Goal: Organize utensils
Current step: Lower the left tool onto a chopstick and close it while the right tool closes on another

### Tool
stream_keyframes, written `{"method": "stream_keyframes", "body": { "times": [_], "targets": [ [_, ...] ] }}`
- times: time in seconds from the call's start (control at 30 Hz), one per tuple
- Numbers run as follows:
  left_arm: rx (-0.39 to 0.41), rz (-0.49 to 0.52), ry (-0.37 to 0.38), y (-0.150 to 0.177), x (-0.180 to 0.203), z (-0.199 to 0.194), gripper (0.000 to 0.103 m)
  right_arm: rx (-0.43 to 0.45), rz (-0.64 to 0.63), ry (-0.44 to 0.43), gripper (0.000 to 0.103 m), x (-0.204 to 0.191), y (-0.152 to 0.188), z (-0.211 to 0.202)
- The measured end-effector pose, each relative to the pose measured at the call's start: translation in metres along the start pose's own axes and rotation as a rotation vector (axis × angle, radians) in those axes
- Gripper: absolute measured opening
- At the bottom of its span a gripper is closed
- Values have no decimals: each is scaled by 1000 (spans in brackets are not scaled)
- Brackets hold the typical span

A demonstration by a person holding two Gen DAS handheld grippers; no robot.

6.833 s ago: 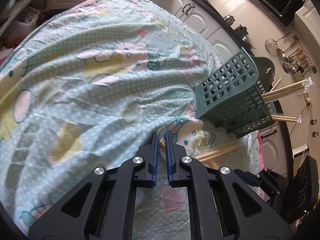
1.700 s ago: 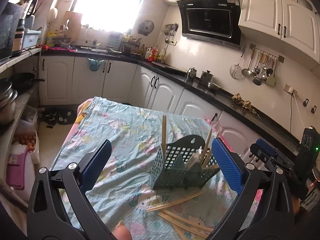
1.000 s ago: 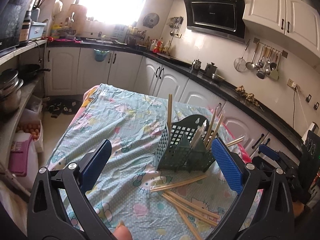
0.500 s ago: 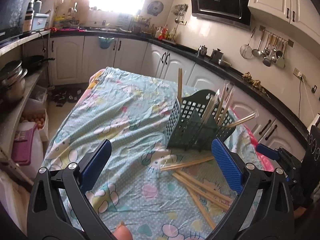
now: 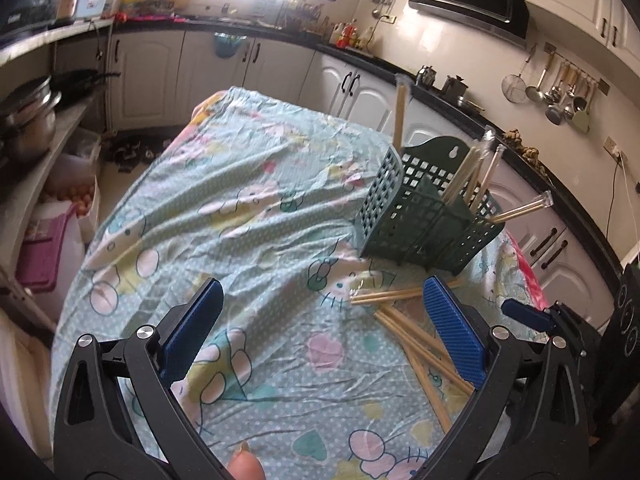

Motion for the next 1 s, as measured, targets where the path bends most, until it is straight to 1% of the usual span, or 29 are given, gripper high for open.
{"method": "stream_keyframes", "body": {
  "times": [0.03, 0.07, 0.1, 0.13, 0.2, 0.23, 0.27, 0.3, 0.33, 0.37, 0.4, 0.47, 0.53, 0.63, 0.7, 0.8, 0.9, 0.93, 1.0],
  "targets": [
    [-10, -7, 7, 1, -2, 3, 92, -7, -4, -1, 76, -1, 2, 3],
    [-19, -10, 10, 3, -3, 5, 90, -17, -8, 0, 76, -2, 3, 6],
    [-26, -11, 10, 4, -3, 7, 85, -26, -10, 0, 76, -2, 4, 9],
    [-36, -12, 15, 5, -4, 10, 82, -34, -11, 0, 75, -3, 5, 11],
    [-58, -20, 35, 7, -3, 16, 72, -48, -17, -3, 71, -5, 6, 16],
    [-73, -27, 47, 8, -3, 20, 69, -59, -20, -5, 67, -5, 7, 19],
    [-84, -35, 59, 10, -3, 22, 63, -74, -26, -6, 63, -6, 8, 24],
    [-104, -52, 83, 11, -3, 27, 57, -85, -30, -10, 61, -7, 8, 28],
    [-114, -66, 100, 12, -4, 31, 54, -97, -36, -14, 58, -8, 9, 32],
    [-141, -90, 124, 14, -5, 37, 51, -109, -42, -17, 55, -9, 10, 37],
    [-158, -106, 144, 15, -5, 42, 50, -120, -47, -22, 52, -10, 10, 41],
    [-192, -134, 178, 17, -5, 53, 49, -148, -62, -28, 42, -13, 11, 52],
    [-220, -154, 209, 19, -4, 62, 45, -165, -76, -36, 38, -16, 12, 60],
    [-261, -183, 227, 20, -4, 78, 44, -182, -84, -40, 35, -18, 10, 72],
    [-283, -197, 234, 20, -5, 88, 40, -192, -82, -45, 32, -18, 7, 79],
    [-318, -219, 254, 19, -6, 101, 40, -202, -81, -51, 29, -17, 5, 87],
    [-338, -239, 264, 18, -6, 113, 40, -212, -74, -52, 28, -15, 4, 93],
    [-341, -240, 262, 17, -7, 116, 40, -217, -71, -55, 26, -14, 4, 94],
    [-346, -235, 263, 16, -5, 120, 40, -222, -67, -60, 26, -13, 3, 97]
  ]
}}
Point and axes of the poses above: each gripper's, at about its wrist camera, not at the fingertips, and z roughly the way its jaws point, x to its right, y to its underside, the point moved 4 cm from there along z, roughly the way its jaws point, and after that the axes turned 3 degrees about -x, right-handed, at the moved point
